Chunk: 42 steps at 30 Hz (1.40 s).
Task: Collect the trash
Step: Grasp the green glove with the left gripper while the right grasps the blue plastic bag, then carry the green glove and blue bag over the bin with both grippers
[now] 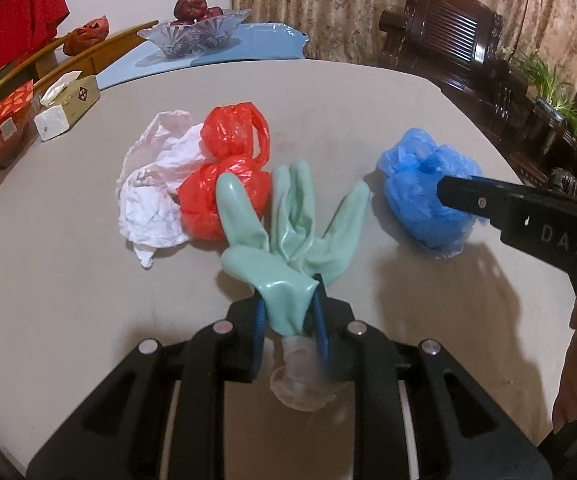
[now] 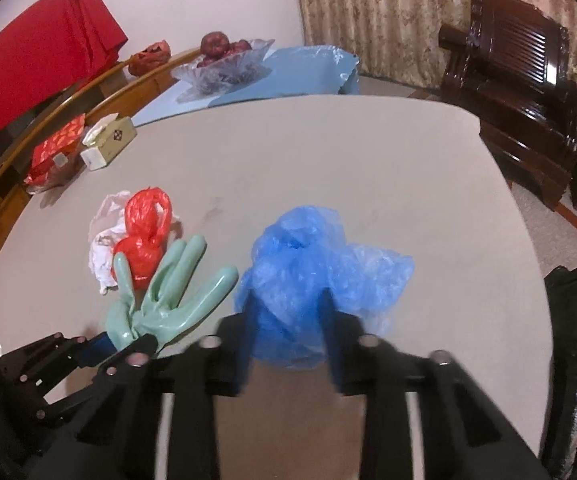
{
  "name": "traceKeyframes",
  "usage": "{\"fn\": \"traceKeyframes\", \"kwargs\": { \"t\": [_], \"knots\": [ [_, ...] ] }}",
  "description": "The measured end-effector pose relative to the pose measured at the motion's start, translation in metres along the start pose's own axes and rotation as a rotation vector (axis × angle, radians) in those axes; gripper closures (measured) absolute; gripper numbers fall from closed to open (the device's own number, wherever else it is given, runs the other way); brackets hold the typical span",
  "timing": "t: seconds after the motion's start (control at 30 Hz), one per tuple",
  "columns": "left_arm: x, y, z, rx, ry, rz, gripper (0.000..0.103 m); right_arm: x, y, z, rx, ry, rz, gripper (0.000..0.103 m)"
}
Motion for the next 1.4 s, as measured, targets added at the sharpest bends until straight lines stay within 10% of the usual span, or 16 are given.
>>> {"fn": "traceKeyframes", "kwargs": {
  "t": [0.17, 0.77, 1.4],
  "knots": [
    [0.001, 0.0, 0.0, 0.002, -0.001, 0.001, 0.083, 0.001, -0.004, 0.0, 0.011, -0.004, 0.013, 0.101],
    [0.027, -0.052, 0.005, 0.054, 0.001, 0.024, 0.083, 0.034, -0.072, -0.005, 0.082, 0.013, -0.02, 0.102],
    [0.137, -0.092, -0.004, 0.075, 0.099, -0.013, 0.083, 0.135, -0.157, -0.042, 0.131, 0.066, -0.12, 0.102]
  ]
}}
Point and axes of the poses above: each gripper's, at about its wrist camera, not at the fingertips, and y roughly the way its jaws point, x to its right, z to its top, the point moved 4 cm from there along y, roughly the way its jaws point, and after that the axes turned 14 degrees about -z, right-handed, at the moved point
